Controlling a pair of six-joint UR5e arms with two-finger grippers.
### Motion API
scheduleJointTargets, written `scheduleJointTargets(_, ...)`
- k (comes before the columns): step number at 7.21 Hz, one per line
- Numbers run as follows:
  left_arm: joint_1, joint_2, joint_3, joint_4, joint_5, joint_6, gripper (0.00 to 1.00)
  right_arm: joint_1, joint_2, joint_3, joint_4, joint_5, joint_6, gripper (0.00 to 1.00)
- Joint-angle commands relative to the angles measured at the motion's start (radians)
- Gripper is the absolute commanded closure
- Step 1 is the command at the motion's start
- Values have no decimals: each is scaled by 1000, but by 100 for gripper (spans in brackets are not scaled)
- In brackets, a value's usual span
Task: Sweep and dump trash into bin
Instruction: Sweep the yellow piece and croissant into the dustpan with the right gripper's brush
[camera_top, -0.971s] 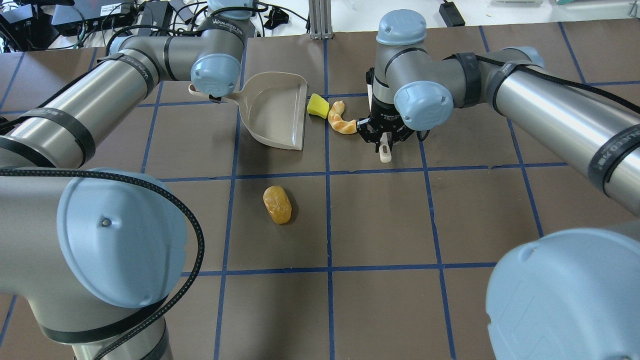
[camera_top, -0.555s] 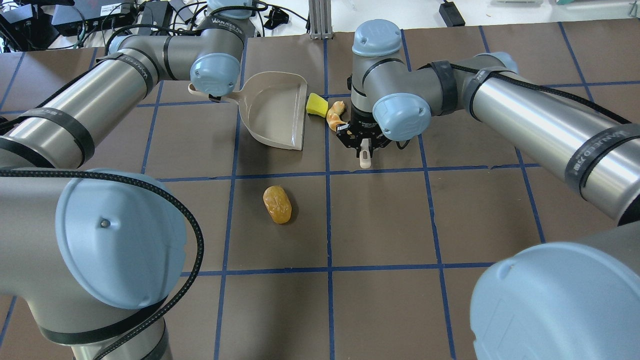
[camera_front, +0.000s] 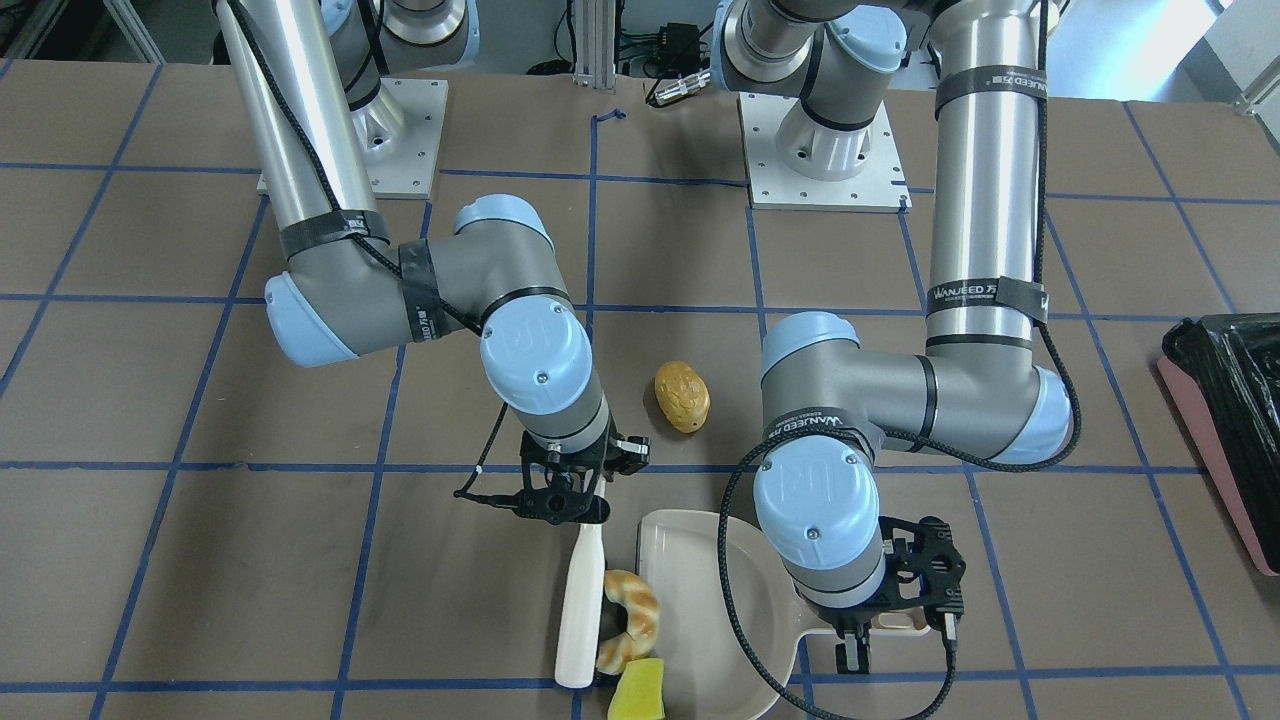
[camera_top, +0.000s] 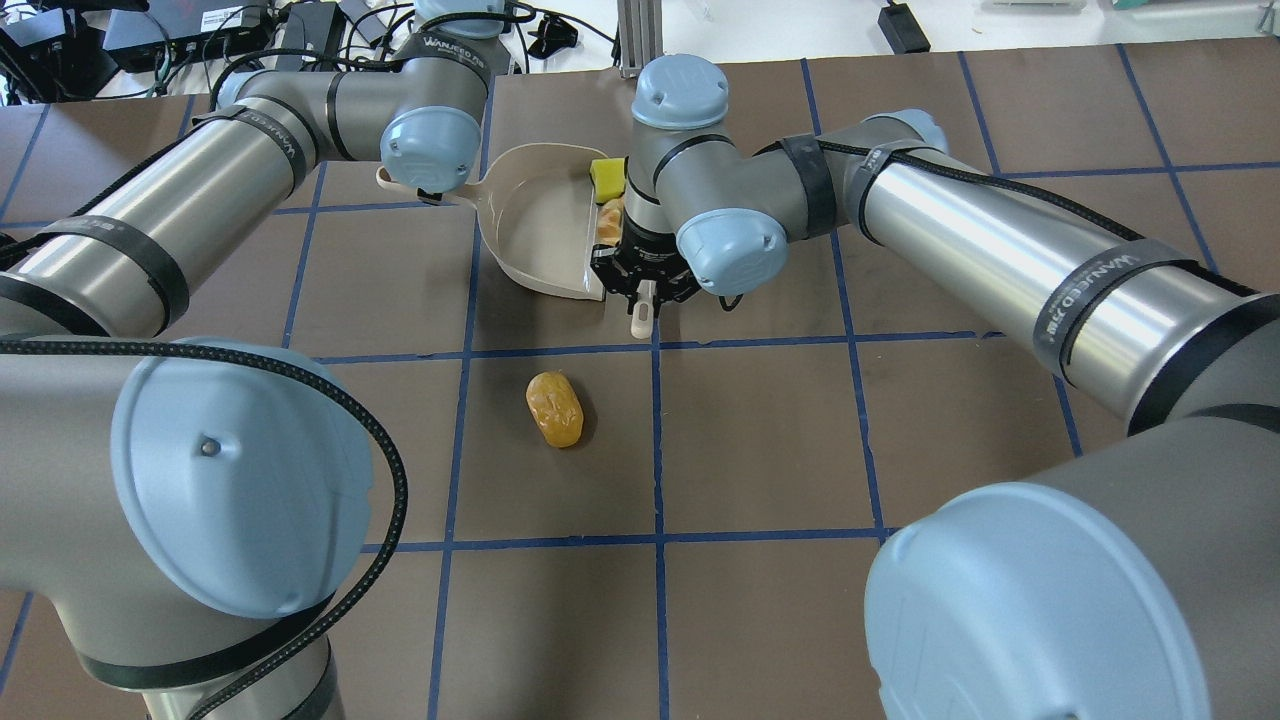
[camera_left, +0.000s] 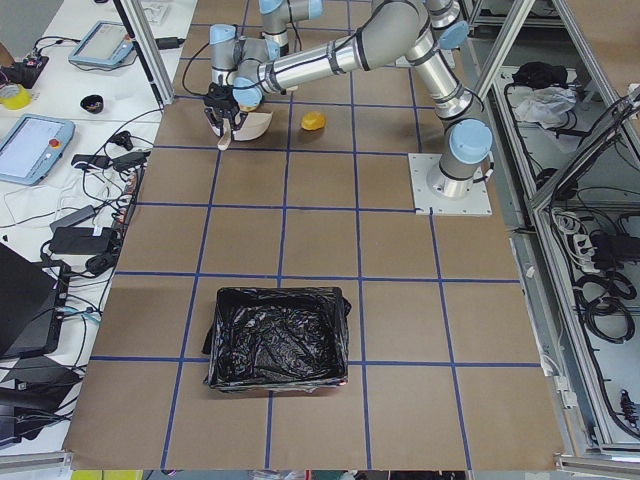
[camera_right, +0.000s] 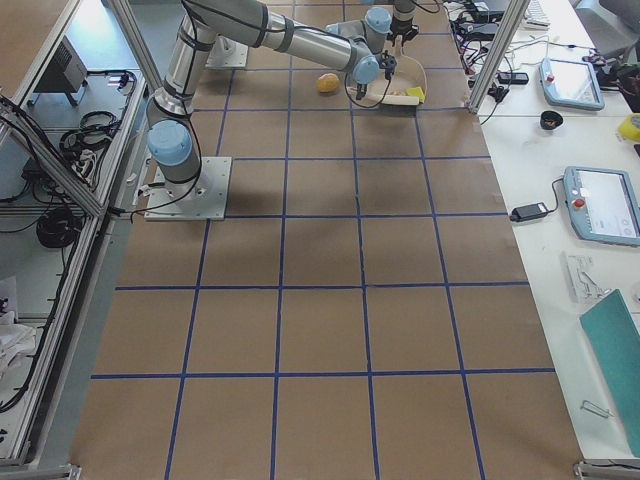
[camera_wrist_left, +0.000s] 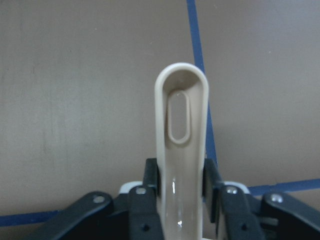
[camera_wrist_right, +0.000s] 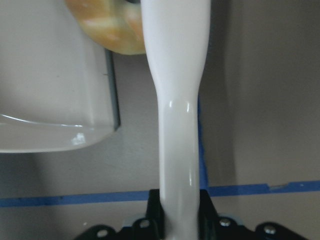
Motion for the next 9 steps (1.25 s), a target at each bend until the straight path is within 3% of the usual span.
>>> scheduleJointTargets(1,0,3,0,0,0,0,100,36,27,-50,-1,53,43,100)
scheduleJointTargets(3,0,4,0,0,-2,0,100,53,25,-83,3,109,52,100)
scheduleJointTargets(5,0,-3,0,0,-8,9,100,79,25,-91,5,107,50,100)
scheduleJointTargets(7,3,12,-5,0,-69,46,100,63,5,-96,31,33,14,100)
scheduleJointTargets(9,21,16,-12,2,-115,93,100,0,-70,-93,101,20,-18,100)
